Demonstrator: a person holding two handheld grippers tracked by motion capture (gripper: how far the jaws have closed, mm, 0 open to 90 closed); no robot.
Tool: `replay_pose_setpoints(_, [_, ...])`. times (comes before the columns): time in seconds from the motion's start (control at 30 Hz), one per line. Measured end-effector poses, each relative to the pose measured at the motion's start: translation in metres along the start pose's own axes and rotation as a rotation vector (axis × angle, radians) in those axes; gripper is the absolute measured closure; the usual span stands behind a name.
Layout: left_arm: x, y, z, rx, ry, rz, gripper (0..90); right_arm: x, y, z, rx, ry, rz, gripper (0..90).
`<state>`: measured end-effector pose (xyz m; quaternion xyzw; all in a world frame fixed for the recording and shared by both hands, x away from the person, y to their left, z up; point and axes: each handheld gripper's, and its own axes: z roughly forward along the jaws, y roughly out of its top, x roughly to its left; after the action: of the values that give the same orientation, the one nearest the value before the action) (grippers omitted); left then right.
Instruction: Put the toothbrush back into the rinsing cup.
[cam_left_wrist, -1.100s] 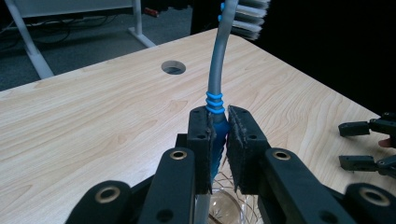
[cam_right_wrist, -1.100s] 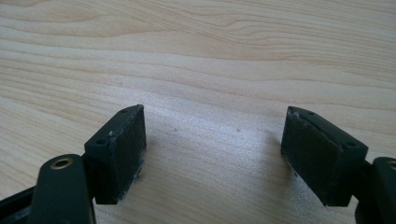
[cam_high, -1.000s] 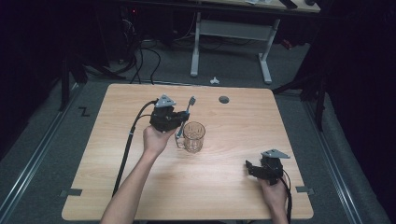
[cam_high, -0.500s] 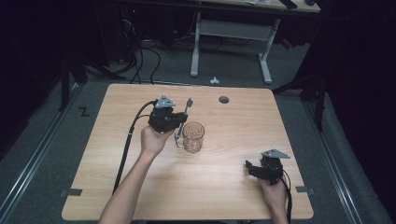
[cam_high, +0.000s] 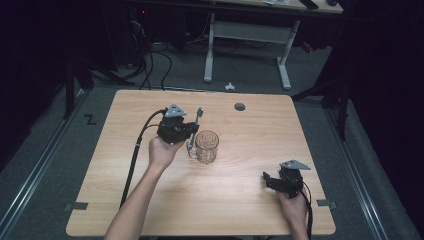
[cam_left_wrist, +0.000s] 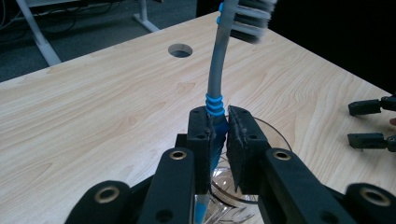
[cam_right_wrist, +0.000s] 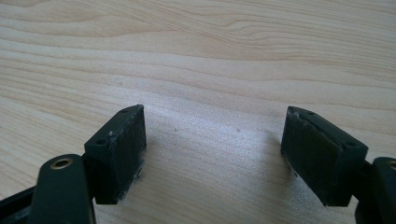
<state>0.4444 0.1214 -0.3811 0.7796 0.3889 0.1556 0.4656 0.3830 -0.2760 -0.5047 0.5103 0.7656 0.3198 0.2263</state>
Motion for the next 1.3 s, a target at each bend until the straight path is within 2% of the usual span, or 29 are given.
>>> replay_pose_setpoints(0.9, [0.004,-0.011,-0.003,0.015,0.003,-0.032,79.5,0.000,0.000,0.000,0.000,0.000,0.000,22.3])
replay_pose_setpoints(1.3, [0.002,-0.014,-0.001,0.023,0.000,-0.033,79.4,0.000,0.000,0.000,0.000,0.000,0.000,22.3])
